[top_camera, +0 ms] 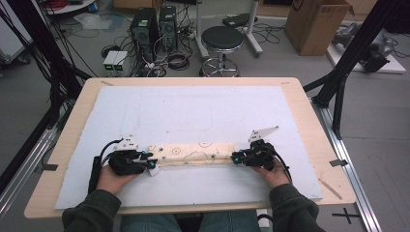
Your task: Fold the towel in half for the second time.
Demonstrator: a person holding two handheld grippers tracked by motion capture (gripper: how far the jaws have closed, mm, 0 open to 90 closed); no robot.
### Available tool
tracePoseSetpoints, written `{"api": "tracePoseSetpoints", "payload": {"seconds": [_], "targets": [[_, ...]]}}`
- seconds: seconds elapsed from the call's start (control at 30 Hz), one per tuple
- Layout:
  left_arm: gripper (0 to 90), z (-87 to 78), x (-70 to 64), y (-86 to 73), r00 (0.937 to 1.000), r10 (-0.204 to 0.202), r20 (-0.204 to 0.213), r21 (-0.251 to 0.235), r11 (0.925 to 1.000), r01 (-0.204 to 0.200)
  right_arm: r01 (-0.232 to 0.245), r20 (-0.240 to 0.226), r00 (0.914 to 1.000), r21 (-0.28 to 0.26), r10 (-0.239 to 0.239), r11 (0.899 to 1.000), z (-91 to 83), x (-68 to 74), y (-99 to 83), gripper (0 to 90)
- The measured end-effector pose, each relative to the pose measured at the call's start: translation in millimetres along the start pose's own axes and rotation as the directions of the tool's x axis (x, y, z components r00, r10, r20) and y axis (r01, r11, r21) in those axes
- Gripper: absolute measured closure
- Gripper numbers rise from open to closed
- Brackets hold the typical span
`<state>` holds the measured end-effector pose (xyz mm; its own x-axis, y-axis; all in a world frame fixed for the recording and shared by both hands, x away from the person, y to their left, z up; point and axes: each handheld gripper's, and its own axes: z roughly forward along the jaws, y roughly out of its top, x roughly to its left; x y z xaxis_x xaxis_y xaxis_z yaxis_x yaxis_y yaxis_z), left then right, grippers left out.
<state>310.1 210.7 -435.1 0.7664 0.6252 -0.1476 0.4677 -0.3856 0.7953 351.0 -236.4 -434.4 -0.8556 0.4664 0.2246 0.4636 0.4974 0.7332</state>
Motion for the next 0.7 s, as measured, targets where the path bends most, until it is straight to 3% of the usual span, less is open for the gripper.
{"api": "tracePoseSetpoints", "payload": {"seconds": [0.07,0.2,0.43,0.5,0.63,0.7], "targets": [[48.6,-2.9,0.6,0.7,0.9999,-0.005,0.012,-0.017,0.9998,0.005,-0.016,-0.021,0.9996,-0.007,0.016,1.0,-2.0,1.2,-0.2,71.1],[40.0,-14.2,2.0,3.7,0.9993,-0.02,0.033,-0.076,0.9969,0.023,-0.005,-0.047,0.9989,-0.053,0.002,0.999,-11.4,5.1,4.2,62.8],[39.3,-22.5,5.4,14.9,0.9987,-0.039,0.034,-0.143,0.9889,0.043,0.009,-0.038,0.9992,-0.1,-0.013,0.995,-18.8,4.5,19.7,61.6],[47.1,-18.5,4.8,17.7,0.9989,-0.04,0.025,-0.143,0.9887,0.043,0.005,-0.03,0.9995,-0.094,-0.008,0.996,-14.0,2.1,25.4,64.9],[76.6,-4.4,5.4,19.6,0.9981,-0.061,0.001,-0.107,0.9924,0.061,-0.007,-0.038,0.9993,-0.06,0.004,0.998,1.2,-0.4,34.6,75.2],[82.7,1.5,4.6,19.4,0.9984,-0.056,0.011,-0.086,0.9947,0.056,-0.011,-0.049,0.9988,-0.035,0.009,0.999,9.8,-2.9,36.2,79.8]]}}
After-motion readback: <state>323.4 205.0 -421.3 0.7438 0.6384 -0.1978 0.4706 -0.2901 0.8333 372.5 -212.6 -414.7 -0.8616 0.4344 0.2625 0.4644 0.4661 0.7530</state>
